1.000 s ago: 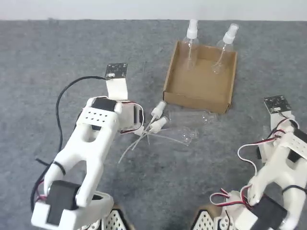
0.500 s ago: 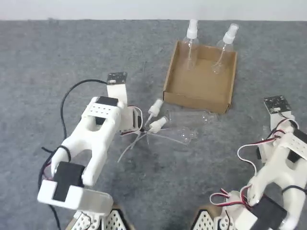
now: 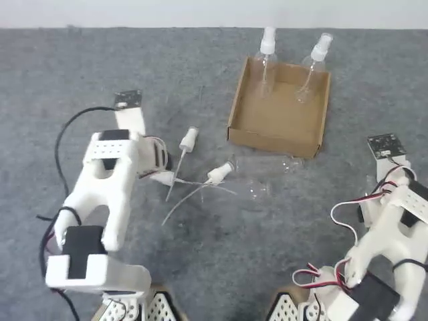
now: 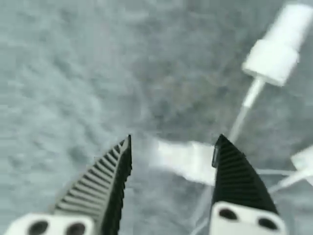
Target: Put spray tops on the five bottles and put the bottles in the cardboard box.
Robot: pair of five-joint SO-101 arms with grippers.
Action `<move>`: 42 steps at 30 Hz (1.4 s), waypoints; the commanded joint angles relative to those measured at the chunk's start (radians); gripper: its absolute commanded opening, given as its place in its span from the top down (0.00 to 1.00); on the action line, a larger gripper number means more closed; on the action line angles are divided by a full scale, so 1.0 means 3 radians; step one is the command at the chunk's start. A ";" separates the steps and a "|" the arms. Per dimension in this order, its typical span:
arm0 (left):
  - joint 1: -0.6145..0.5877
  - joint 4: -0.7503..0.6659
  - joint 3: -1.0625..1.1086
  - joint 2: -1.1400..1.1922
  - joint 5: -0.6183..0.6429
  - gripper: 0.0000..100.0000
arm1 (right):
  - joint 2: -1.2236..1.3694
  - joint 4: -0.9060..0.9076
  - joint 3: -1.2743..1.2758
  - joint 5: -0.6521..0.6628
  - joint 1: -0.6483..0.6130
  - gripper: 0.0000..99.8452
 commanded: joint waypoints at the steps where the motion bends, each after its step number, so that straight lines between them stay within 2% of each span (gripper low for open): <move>1: -0.0230 -0.0056 -0.0228 -0.0031 -0.0276 0.75 | 0.0013 -0.0038 0.0010 0.0031 0.0033 0.96; 5: -0.0266 0.0240 -0.0437 -0.0046 -0.0634 0.75 | 0.0023 -0.0054 0.0010 0.0031 0.0033 0.96; 9: -0.0118 0.0491 -0.0908 -0.0015 -0.0818 0.75 | 0.0018 -0.0054 0.0010 0.0026 0.0018 0.96; 15: 0.0368 0.0501 -0.1404 -0.0005 -0.0808 0.75 | 0.0003 -0.0054 0.0010 0.0031 0.0038 0.96; 19: 0.0614 0.0266 -0.1424 0.0015 -0.0803 0.76 | -0.0008 -0.0049 0.0010 0.0031 0.0038 0.96; 23: 0.0644 0.0092 -0.1562 0.0363 -0.0823 0.80 | -0.0008 -0.0054 0.0010 0.0031 0.0023 0.96; 31: 0.0670 0.0097 -0.2222 0.1304 -0.0946 0.80 | 0.0013 -0.0059 0.0010 0.0031 0.0018 0.96; 38: 0.0670 0.0107 -0.2544 0.1826 -0.0946 0.80 | 0.0018 -0.0059 0.0010 0.0031 0.0018 0.96; 42: 0.0670 0.0148 -0.2539 0.1867 -0.0951 0.88 | 0.0018 -0.0059 0.0010 0.0031 0.0018 0.96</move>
